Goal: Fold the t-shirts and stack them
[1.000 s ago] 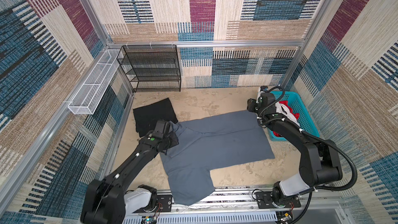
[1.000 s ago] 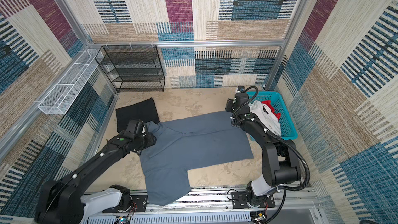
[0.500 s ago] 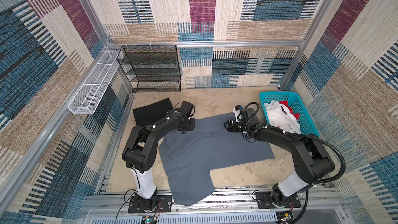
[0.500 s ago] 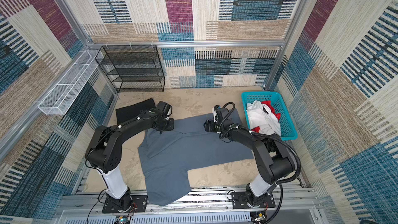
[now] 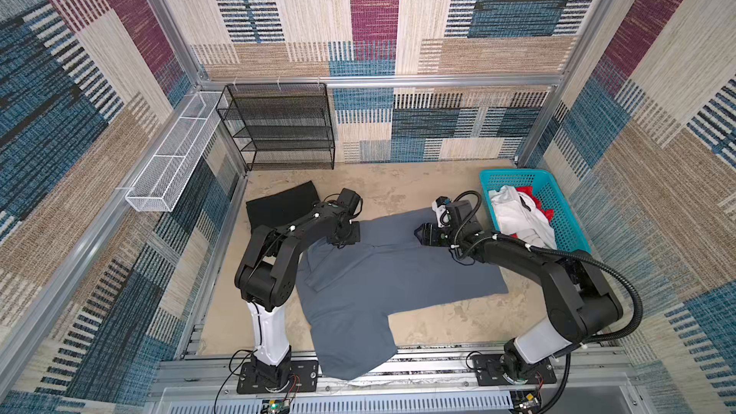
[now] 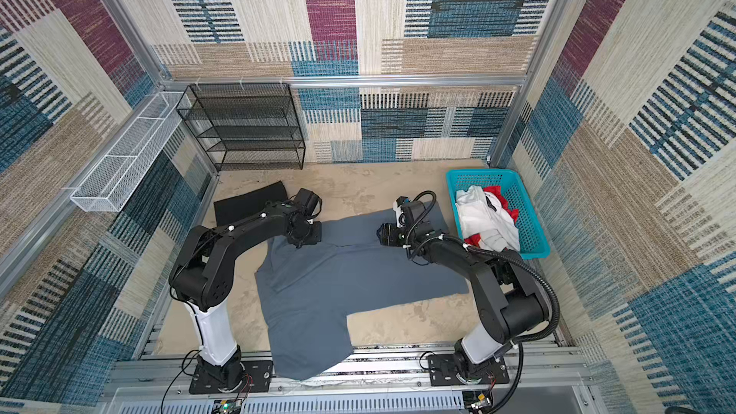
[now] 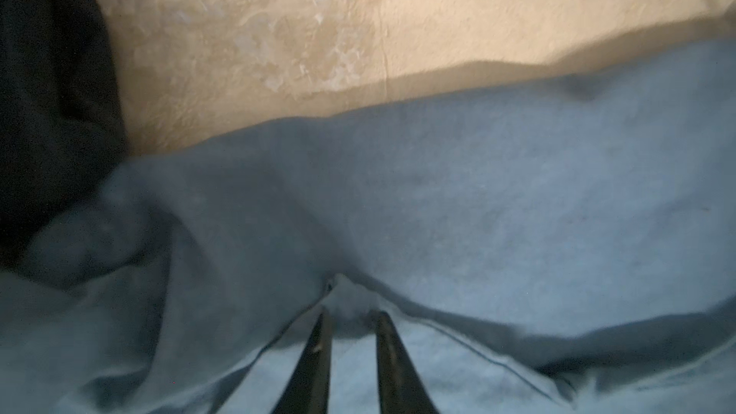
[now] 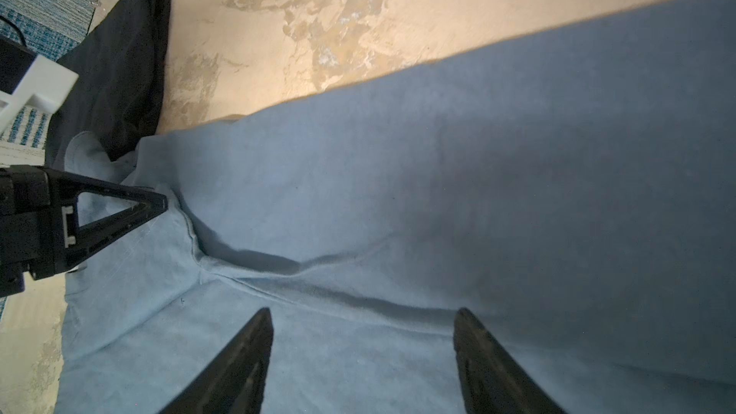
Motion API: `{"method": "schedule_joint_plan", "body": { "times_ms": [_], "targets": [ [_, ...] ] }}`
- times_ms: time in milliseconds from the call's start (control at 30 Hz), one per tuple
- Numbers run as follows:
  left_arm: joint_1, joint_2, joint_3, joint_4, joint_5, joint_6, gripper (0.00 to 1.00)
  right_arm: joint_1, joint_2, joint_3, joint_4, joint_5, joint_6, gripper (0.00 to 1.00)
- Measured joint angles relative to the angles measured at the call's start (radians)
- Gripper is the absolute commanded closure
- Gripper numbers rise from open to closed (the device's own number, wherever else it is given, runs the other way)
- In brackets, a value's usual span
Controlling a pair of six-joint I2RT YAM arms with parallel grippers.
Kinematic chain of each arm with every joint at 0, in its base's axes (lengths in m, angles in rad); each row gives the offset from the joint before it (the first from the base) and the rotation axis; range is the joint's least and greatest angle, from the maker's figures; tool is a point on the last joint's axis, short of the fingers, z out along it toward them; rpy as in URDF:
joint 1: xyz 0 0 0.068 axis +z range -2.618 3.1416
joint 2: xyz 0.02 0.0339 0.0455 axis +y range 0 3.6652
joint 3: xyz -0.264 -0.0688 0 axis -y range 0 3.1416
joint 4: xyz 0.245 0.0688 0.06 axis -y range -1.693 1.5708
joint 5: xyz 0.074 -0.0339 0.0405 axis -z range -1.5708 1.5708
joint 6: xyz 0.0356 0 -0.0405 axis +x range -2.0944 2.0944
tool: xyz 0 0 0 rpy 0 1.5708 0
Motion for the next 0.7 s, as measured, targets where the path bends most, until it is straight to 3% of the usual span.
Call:
{"method": "schedule_joint_plan", "body": {
  "times_ms": [100, 333, 367, 400, 433, 700],
  "targets": [
    [-0.001, -0.021, -0.008, -0.003, -0.002, 0.000, 0.99, 0.000, 0.002, -0.002, 0.000, -0.005, 0.000, 0.27],
    [-0.003, -0.069, -0.055, 0.005, -0.019, -0.002, 1.00, 0.000, 0.010, -0.014, 0.007, -0.021, 0.001, 0.26],
    [-0.003, -0.076, -0.062, 0.006, -0.019, -0.005, 0.97, 0.000, 0.009, -0.018, 0.007, -0.026, 0.002, 0.26],
    [-0.003, -0.082, -0.067, 0.008, -0.019, -0.005, 0.80, 0.000, 0.009, -0.020, 0.007, -0.027, 0.004, 0.26],
    [-0.003, -0.085, -0.069, 0.010, -0.019, -0.006, 0.70, 0.000, 0.009, -0.021, 0.007, -0.029, 0.004, 0.26],
    [-0.006, -0.003, 0.013, 0.000, -0.043, -0.008, 0.66, 0.000, 0.009, -0.021, 0.007, -0.038, 0.004, 0.26]
  ]
}}
